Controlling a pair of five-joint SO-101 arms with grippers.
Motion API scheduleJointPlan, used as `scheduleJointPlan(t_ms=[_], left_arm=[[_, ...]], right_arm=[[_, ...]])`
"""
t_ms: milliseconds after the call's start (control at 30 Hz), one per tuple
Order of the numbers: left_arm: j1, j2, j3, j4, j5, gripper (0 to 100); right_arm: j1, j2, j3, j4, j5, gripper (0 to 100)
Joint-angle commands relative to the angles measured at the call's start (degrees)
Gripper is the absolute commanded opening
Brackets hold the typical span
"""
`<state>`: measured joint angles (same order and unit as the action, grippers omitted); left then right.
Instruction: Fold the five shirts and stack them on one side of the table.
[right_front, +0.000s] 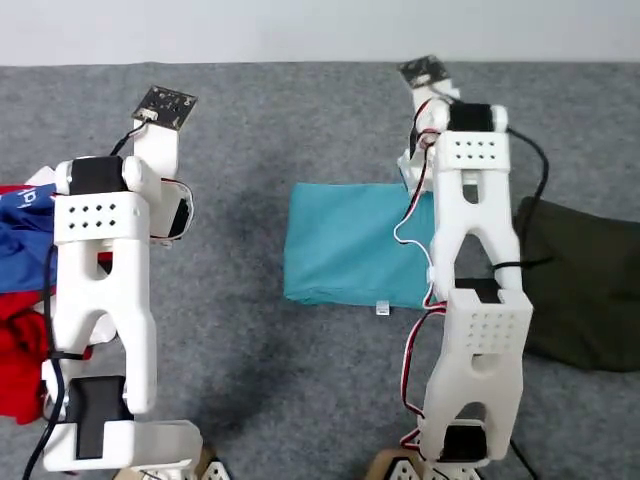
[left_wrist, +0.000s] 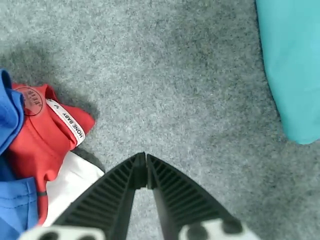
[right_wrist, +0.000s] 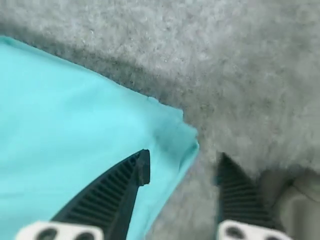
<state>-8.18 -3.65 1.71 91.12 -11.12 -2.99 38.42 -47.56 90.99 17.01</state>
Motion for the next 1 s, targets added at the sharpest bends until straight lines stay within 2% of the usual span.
scheduleJointPlan(t_ms=[0, 100, 233, 333, 467, 600, 700, 800, 967], left_arm=[[0.2, -2.5, 0.0, -0.4, -0.4, 0], [0.0, -2.6, -0.5, 1.4, -0.4, 0], [-0.4, -3.9, -2.6, 5.5, 0.5, 0], [-1.6, -9.5, -2.8, 6.1, 1.9, 0], [-1.7, -16.7, -2.7, 6.1, 1.9, 0], [-1.9, -21.4, -2.7, 6.4, 1.9, 0], [-2.8, -23.8, -2.8, 7.9, 1.8, 0], [-3.2, -25.6, -2.3, 8.5, 1.7, 0], [-3.3, -28.8, -1.8, 8.9, 1.6, 0]], right_arm=[[-0.9, -5.6, -5.5, 7.1, -1.2, 23.5], [-0.8, -5.7, -5.4, 12.3, -1.3, 19.8], [0.3, -7.5, -0.3, 12.0, -1.2, 16.6], [0.4, -7.3, 2.1, 10.9, -1.2, 14.5], [0.7, -2.2, 2.1, 0.6, -0.4, 10.6], [2.0, 6.9, 2.0, -13.3, 4.7, 7.1], [2.6, 11.9, 2.0, -18.9, 5.5, 6.7], [2.4, 12.4, 2.0, -18.7, 5.5, 6.8], [2.6, 6.0, -0.2, -12.3, 5.4, 6.9]])
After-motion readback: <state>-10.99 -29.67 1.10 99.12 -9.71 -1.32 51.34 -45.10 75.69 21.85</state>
